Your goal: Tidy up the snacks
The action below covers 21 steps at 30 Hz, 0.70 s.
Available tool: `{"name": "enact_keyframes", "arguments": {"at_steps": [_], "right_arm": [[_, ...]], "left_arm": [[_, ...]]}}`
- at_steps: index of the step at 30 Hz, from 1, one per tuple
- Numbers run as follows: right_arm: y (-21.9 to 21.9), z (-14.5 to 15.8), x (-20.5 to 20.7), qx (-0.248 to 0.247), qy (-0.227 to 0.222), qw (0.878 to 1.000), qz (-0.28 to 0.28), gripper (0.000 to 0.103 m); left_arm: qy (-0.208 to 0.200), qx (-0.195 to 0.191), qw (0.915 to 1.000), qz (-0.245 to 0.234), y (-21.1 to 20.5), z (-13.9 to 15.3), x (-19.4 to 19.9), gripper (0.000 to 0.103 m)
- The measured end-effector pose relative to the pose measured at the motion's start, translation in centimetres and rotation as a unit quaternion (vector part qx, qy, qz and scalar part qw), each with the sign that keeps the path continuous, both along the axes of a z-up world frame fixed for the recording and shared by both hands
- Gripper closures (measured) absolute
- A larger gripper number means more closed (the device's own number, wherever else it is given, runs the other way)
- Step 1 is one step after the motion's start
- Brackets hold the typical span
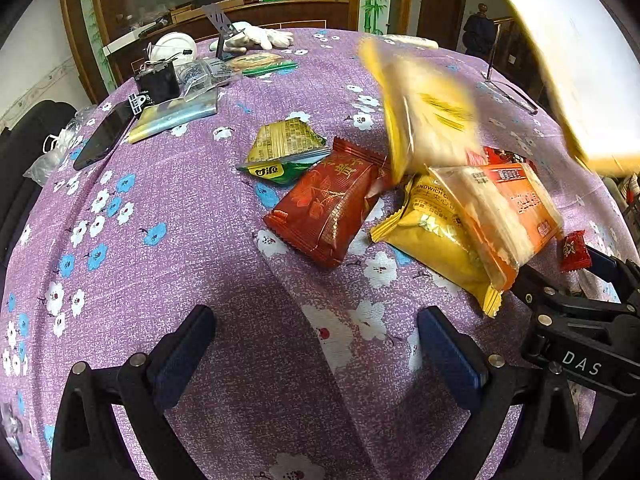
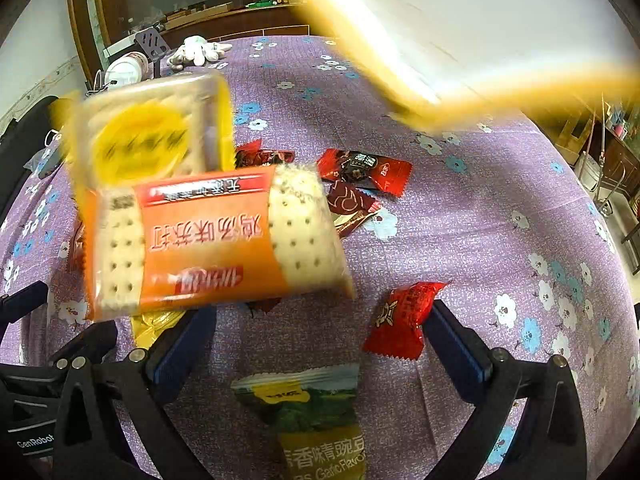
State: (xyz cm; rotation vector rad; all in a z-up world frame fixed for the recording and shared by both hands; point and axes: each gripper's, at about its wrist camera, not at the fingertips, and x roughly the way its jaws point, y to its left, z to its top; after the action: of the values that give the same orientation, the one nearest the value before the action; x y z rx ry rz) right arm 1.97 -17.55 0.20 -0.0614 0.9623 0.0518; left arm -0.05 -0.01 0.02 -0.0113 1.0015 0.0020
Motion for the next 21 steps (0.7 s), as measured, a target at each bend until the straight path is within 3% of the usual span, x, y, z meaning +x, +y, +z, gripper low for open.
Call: {"name": "enact_keyframes", "arguments": {"at_steps": [21], "right_arm": [[0.09,-0.13,-0.02,0.000,0.000,1.000,0.000,0.001]], "left_arm": [[0.000,0.000,1.0000,0.000,0.01,0.00,0.00,0.000]]}}
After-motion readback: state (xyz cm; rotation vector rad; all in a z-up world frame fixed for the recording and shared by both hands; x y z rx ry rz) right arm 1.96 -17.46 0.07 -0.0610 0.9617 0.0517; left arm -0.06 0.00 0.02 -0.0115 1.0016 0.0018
